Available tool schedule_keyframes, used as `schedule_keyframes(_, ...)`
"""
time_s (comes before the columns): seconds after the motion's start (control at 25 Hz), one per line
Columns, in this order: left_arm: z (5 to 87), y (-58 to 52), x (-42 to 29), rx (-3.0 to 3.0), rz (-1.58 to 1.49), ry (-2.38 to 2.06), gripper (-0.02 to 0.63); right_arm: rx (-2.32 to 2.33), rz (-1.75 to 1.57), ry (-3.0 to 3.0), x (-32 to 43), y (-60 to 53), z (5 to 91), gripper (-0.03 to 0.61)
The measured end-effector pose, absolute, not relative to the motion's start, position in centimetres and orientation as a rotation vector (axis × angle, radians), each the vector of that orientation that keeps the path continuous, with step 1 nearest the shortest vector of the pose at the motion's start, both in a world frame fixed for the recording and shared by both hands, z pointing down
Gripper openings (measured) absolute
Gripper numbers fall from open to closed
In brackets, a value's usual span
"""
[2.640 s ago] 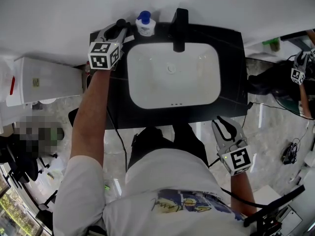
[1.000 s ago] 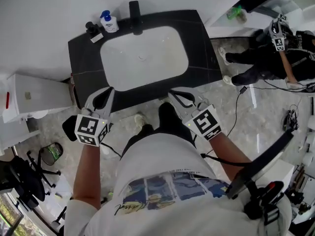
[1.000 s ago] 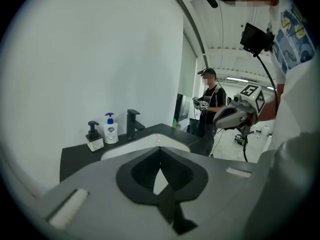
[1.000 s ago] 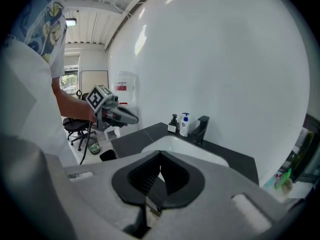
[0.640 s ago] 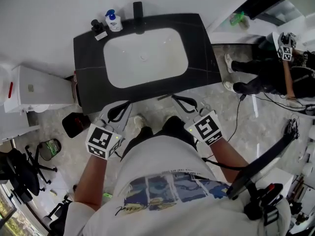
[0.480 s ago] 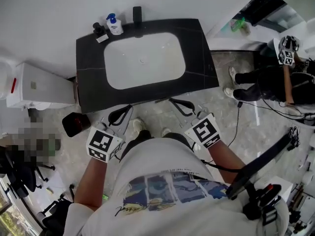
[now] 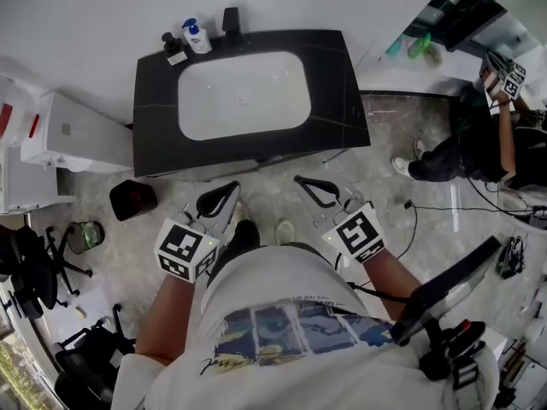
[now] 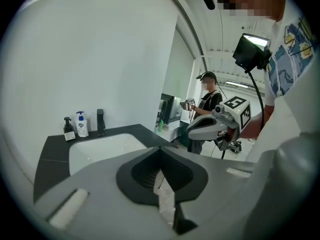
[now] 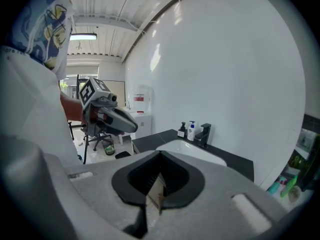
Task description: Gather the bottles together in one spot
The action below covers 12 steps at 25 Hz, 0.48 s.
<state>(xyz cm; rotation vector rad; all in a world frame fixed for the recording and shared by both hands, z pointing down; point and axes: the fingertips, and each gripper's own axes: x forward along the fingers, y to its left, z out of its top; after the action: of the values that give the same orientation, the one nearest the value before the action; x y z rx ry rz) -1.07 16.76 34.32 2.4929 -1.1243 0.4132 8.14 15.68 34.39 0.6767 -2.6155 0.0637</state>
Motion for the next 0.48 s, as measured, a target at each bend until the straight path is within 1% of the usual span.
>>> schedule_keyframes(0.48,35.1,20.9,0.6,2.454,0.396,-1.193,0.002,0.579,0.0,-2.65,8.9,19.1,34.0,0.0)
